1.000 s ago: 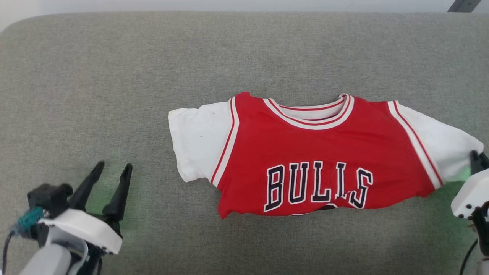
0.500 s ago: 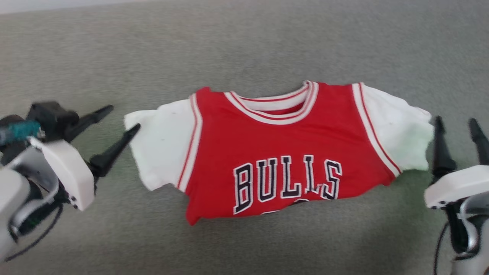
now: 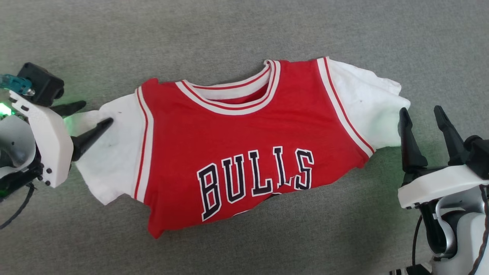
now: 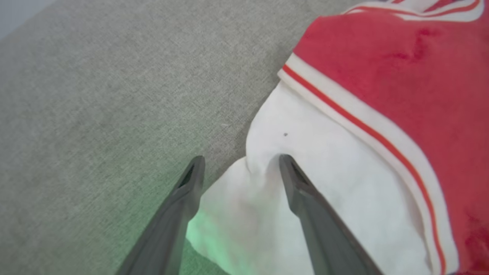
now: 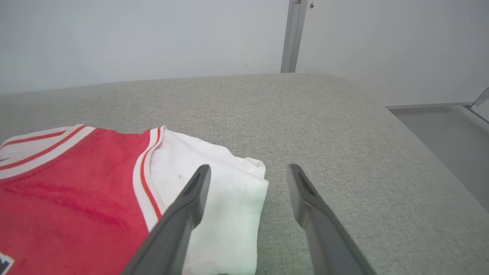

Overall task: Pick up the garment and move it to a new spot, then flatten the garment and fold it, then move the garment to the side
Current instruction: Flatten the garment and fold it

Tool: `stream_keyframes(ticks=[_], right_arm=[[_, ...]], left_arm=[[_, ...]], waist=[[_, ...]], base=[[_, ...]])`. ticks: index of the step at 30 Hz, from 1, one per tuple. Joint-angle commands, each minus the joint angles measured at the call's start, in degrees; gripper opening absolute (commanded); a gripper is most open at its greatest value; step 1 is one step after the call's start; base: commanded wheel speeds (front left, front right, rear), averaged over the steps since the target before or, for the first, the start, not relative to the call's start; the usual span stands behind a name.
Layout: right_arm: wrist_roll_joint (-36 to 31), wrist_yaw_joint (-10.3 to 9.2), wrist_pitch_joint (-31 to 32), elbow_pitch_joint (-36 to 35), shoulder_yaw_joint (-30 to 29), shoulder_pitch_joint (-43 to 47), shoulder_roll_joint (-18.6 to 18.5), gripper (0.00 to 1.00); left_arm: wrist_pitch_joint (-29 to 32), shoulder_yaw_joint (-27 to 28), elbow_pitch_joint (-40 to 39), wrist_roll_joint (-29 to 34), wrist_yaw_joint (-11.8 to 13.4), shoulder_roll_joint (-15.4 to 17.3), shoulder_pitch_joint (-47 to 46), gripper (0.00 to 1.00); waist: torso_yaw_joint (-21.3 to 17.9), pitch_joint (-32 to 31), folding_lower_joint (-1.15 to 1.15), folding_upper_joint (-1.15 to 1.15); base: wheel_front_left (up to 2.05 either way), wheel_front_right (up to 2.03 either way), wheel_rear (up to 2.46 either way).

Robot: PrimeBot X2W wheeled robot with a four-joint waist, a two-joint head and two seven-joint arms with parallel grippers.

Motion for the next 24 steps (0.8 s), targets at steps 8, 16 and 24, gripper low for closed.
stream_keyframes(ticks=[8,16,24], right_arm=[[-0.5,-0.12,-0.12,0.4,1.27,-1.26,0.01,1.0],[-8.39,-0.12,12.55,0.75,7.67,-8.16,0.0,1.0],[-10.21,-0.12,32.76,5.13,10.2,-20.48,-2.13,1.0]], left_arm=[[5.69,-0.81,-2.81,-1.61,0.13,0.85,0.49,0.48],[4.62,-0.89,-3.56,0.36,0.12,-0.17,-0.3,0.0],[2.73,-1.08,-4.09,1.57,0.12,-1.9,-0.79,0.0]], waist=[[-0.11,1.12,0.0,0.0],[0.93,2.5,0.0,0.0],[3.2,4.38,0.0,0.0]], base=[[0.0,0.0,0.0],[0.0,0.0,0.0],[0.0,0.0,0.0]])
